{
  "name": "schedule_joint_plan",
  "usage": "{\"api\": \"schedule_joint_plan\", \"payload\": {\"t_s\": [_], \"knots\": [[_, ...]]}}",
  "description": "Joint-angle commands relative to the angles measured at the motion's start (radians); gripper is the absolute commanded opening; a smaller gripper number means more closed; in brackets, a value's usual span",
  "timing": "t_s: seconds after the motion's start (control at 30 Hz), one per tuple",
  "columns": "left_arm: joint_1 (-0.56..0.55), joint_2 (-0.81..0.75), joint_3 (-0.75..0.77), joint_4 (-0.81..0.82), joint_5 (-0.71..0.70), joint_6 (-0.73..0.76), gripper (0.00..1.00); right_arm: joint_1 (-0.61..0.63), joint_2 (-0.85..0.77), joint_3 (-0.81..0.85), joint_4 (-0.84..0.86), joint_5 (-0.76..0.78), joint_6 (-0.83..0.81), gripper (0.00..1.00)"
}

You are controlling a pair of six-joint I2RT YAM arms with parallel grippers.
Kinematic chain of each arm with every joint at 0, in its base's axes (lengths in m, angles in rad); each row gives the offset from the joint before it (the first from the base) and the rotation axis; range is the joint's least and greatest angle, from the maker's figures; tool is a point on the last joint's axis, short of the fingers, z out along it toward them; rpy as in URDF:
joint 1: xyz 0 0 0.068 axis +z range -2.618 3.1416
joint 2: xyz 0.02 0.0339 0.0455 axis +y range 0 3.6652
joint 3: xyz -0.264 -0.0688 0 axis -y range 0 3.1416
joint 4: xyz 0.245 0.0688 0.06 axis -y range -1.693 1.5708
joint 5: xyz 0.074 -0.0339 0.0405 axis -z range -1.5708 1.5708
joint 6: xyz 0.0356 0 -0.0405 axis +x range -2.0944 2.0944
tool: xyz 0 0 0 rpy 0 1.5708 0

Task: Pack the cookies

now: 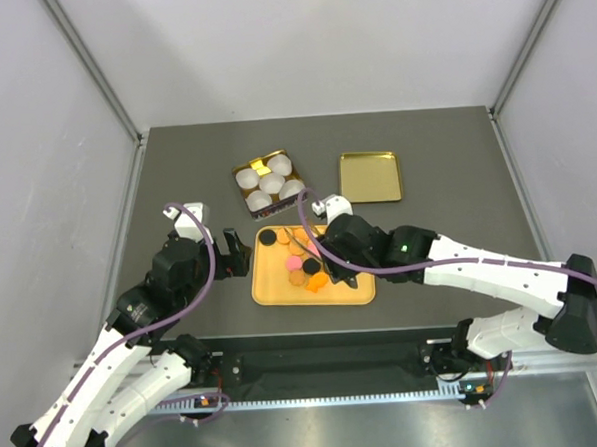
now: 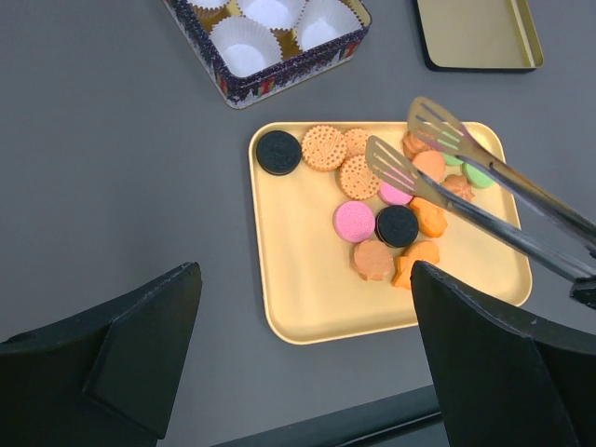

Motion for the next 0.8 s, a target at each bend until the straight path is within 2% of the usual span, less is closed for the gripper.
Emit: {"api": "schedule_joint_plan", "payload": {"t_s": [0.0,0.77], "knots": [[-0.002,-0.006,0.003,0.01,-0.019,0.008,0.99,0.026,0.027,0.007,0.025,0.025,0.016,0.44],[-0.003,-0.007,0.003,0.012,-0.019,0.006,0.99,0.04,0.178,0.051,0.056,0.028,0.007,0.42]]}}
